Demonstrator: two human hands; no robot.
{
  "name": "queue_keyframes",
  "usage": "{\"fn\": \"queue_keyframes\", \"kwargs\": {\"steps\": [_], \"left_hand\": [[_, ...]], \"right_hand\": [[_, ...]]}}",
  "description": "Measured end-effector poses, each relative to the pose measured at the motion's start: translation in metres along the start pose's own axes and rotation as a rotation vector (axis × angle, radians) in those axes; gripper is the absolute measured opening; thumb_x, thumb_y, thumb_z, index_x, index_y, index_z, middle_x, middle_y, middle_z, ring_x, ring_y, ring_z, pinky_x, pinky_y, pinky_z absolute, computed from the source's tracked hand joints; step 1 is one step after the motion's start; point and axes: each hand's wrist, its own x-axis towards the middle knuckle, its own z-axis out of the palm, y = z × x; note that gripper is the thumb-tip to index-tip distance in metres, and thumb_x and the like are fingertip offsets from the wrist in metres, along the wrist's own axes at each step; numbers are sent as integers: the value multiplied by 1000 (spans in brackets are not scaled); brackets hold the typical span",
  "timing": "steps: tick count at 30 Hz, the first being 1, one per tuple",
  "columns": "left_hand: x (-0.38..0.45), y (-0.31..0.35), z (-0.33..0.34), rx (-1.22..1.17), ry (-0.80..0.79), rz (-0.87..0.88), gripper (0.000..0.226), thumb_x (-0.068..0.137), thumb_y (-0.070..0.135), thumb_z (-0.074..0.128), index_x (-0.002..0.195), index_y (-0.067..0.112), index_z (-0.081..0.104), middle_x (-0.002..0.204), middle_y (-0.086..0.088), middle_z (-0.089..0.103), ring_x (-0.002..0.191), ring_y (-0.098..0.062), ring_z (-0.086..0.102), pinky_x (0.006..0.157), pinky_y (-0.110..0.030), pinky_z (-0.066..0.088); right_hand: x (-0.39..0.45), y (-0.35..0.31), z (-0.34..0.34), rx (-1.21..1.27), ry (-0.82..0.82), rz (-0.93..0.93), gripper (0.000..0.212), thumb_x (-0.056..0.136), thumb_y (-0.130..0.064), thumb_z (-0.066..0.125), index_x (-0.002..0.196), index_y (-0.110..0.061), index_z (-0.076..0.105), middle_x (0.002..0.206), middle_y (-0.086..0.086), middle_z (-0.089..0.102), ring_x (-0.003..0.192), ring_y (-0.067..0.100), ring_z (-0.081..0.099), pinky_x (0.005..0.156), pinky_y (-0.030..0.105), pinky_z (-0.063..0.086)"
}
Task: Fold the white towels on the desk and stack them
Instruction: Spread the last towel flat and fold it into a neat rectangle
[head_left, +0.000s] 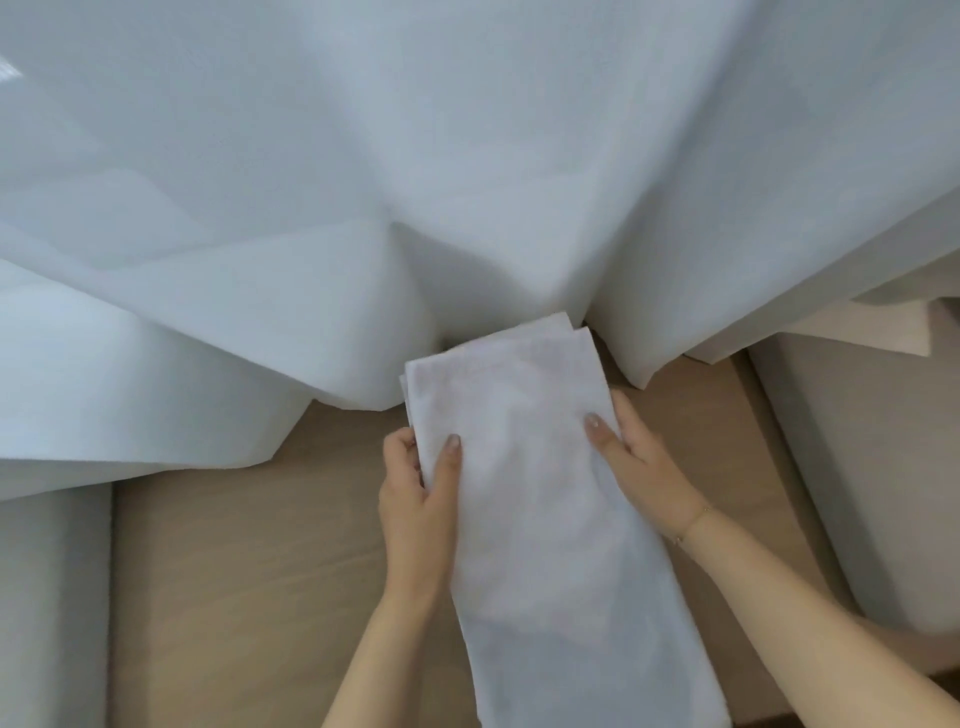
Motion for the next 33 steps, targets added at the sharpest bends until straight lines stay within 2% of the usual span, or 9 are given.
{"fn": "queue_keyframes", "kwargs": {"steps": [6,11,13,15,18,22,26,30,33], "left_hand": [[35,-8,9,-77,-8,-212,19,94,34,64,103,21,52,104,3,64,93,-13,66,75,-28,53],[19,-19,10,-77,23,-182,27,95,37,61,111,20,48,107,6,64,88,0,67,72,-19,54],[1,-22,5,-138,3,-242,34,95,35,62,117,14,48,111,2,66,96,-10,69,78,-27,57],[-25,-29,-1,-185,-45,-315,41,94,34,64,123,7,51,115,-3,69,99,-16,70,74,-29,57],[-80,-50,-11,-181,-101,-380,44,91,37,66,125,13,52,115,1,72,98,-12,71,71,-24,55],[-156,-78,-9,-146,-57,-410,41,90,39,66,123,18,51,110,4,71,91,-4,71,63,-16,53],[-199,-93,0,-3,42,-278,43,90,44,65,123,18,52,106,7,69,92,-3,68,71,-17,54],[-206,-98,12,115,82,-158,28,97,42,56,111,19,52,96,12,61,82,0,61,57,-6,43],[-196,-87,9,56,106,-66,14,98,34,56,98,21,51,91,8,59,75,0,58,57,-11,45]], "right_hand": [[35,11,15,-87,82,38,26,97,-44,50,120,-32,53,105,-20,64,98,-2,61,77,10,46],[23,31,13,133,123,128,31,93,-37,61,119,-27,49,114,-8,63,99,6,64,79,20,52],[4,36,6,218,145,198,28,91,-31,65,116,-25,52,110,-6,65,95,10,66,78,25,54],[-22,44,-2,250,134,256,28,91,-26,66,116,-18,56,103,-3,68,86,10,69,71,24,55],[-70,63,-15,287,91,317,27,90,-19,66,116,-12,59,97,0,72,78,9,71,62,20,55],[-126,89,-25,192,4,368,33,88,-27,68,118,-16,59,110,2,71,90,15,71,67,24,56],[-145,104,-23,107,36,265,33,88,-33,68,113,-14,59,107,-2,69,87,11,69,66,19,55],[-142,112,-17,-30,90,129,25,93,-30,63,104,-9,54,99,2,63,76,6,59,59,10,46],[-143,103,-11,-28,133,-54,20,97,-26,58,98,-7,51,94,7,58,75,10,54,63,17,43]]}}
